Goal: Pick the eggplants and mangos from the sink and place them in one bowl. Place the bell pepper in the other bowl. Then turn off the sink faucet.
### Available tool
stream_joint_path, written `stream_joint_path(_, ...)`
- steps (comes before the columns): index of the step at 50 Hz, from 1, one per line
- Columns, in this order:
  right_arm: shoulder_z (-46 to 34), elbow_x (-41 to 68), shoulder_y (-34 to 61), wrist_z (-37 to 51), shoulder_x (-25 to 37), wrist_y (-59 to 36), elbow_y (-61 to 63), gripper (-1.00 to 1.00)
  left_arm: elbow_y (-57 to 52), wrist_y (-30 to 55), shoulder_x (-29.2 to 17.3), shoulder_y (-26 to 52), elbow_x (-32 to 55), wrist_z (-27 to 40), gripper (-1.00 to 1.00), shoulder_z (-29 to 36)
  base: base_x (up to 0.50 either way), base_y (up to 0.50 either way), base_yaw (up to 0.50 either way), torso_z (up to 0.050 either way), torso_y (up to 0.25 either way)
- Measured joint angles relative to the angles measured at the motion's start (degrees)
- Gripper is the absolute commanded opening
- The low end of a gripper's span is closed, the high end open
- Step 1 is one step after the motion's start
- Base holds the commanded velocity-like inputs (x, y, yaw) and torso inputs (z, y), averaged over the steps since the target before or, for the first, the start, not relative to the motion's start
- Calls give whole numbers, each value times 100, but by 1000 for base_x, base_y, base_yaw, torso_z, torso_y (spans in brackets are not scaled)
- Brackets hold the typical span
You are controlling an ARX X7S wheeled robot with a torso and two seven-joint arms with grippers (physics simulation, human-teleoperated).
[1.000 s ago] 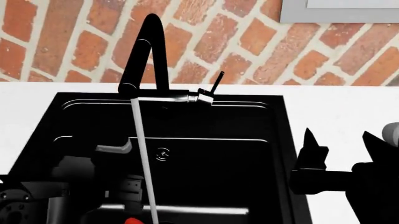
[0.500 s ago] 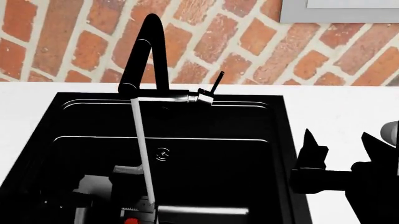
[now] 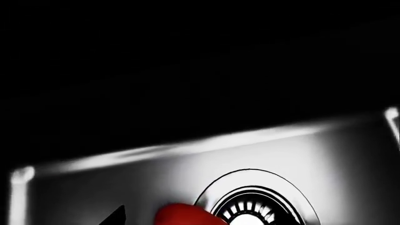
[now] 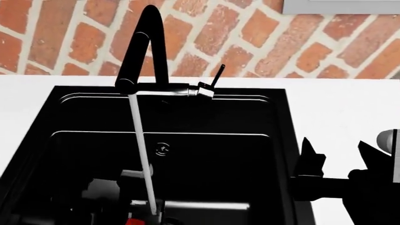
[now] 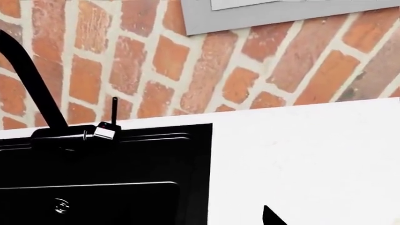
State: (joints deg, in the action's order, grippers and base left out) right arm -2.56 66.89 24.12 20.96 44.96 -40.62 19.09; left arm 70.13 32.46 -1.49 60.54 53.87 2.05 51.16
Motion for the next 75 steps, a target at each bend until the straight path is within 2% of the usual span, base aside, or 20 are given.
stream_joint_path(13,11,-21,-130,-36,-16,67,-18,100,144,-209,8,-57,-108,-35,100,170,0,0,0,2,-167)
stream_joint_path(23,17,-25,-164,-48,-16,91,-39,100,-247,76,-157,-158,-205,96,100,333,0,0,0,1,-51)
stream_joint_path(24,16,-25,-160,-48,-16,90,-44,100,-269,119,-159,-154,-215,100,-100,344,0,0,0,0,0)
stream_joint_path(35,13,-6,-109,-31,-5,70,-75,100,-365,381,-164,-116,-154,194,-100,359,0,0,0,0,0)
stream_joint_path(41,19,-19,-144,-40,-6,94,-77,100,-941,535,-338,-212,97,464,-100,255,0,0,0,0,0)
stream_joint_path(59,-35,-16,-28,-49,-18,61,-141,100,-3857,920,-1402,-585,555,1407,-100,64,0,0,0,0,0)
stream_joint_path(75,-159,-47,151,-62,-82,13,-201,100,-6100,828,-2358,-949,616,2029,-100,-60,0,0,0,0,60)
